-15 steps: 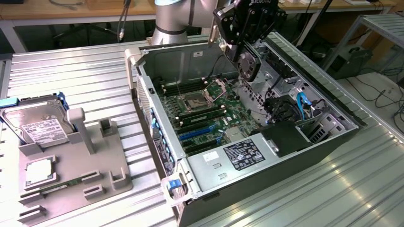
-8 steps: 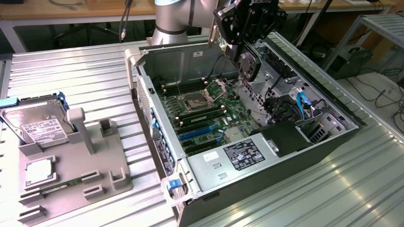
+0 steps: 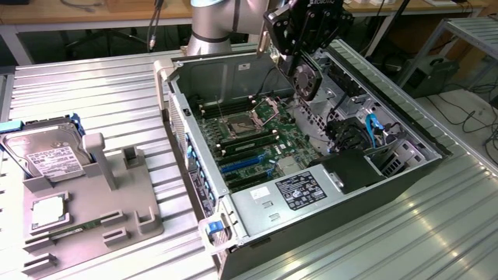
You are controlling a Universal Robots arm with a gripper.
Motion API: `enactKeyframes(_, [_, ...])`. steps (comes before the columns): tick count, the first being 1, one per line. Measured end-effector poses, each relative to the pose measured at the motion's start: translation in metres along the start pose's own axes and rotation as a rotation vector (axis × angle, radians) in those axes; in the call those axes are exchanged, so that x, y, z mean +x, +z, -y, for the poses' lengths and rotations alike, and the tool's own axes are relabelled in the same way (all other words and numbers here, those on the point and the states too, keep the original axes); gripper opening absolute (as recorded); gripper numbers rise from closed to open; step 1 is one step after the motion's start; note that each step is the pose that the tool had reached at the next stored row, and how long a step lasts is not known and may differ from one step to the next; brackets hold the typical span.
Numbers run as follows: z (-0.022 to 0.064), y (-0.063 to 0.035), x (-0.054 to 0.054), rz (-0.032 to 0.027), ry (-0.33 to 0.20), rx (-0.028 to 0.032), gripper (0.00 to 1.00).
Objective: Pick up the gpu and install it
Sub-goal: 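Insert the gpu into the slot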
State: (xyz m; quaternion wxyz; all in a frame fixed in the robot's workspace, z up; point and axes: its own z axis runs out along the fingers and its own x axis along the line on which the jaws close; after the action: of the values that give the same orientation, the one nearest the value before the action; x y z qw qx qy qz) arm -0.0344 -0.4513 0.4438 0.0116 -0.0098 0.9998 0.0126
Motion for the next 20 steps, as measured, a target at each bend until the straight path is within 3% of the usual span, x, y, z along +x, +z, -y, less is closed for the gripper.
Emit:
enactKeyframes(3, [0.0000,0.0000,0.0000,-0.0006,-0.023,-0.0005,0.28])
enactKeyframes(8, [0.0000,0.0001,-0.0003,-0.0028,-0.111,-0.0026,0.28])
enactKeyframes(20, [-0.0003,0.0001,-0.0004,-0.0068,-0.258,-0.0057,0.28])
